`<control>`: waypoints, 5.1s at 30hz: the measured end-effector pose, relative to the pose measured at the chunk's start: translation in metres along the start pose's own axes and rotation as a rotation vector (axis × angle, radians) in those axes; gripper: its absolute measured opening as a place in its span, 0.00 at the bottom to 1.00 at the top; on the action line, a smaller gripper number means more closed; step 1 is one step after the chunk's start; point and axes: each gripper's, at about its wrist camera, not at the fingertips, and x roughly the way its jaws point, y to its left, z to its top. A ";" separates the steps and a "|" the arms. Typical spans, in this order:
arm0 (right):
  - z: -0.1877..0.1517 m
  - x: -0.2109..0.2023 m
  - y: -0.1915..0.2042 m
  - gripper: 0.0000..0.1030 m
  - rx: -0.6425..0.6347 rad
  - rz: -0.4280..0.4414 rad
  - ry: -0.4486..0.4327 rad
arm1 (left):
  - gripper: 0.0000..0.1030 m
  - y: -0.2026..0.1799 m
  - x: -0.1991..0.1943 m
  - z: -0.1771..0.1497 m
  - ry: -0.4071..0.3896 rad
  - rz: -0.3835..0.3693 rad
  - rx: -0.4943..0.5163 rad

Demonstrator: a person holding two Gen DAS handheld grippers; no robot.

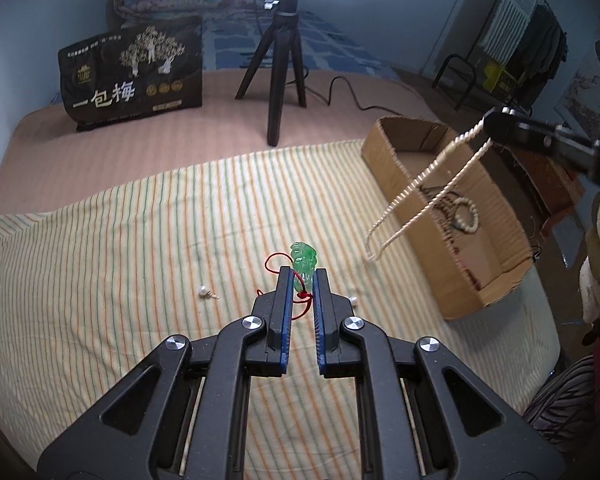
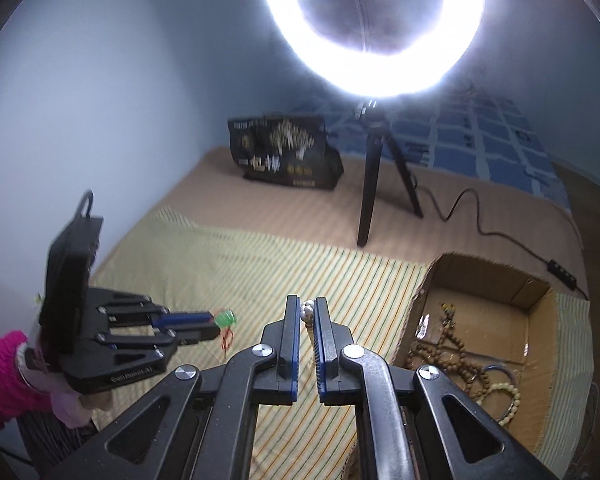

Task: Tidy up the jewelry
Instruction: 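Lift and carry the pendant and pearl necklace over the cardboard box, then open both tools to drop the pendant and necklace into the box, then move both open tools back to the two pearl earrings on the cloth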

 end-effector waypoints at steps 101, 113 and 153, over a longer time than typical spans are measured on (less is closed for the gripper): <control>-0.051 0.011 -0.190 0.58 0.400 -0.294 0.104 | 0.23 -0.193 0.101 0.014 0.105 -0.175 0.187; -0.045 -0.005 -0.174 0.86 0.364 -0.320 0.031 | 0.23 -0.174 0.066 0.013 0.043 -0.145 0.197; -0.078 0.037 0.030 0.69 0.109 -0.096 0.050 | 0.33 0.058 0.019 -0.018 0.028 0.099 -0.002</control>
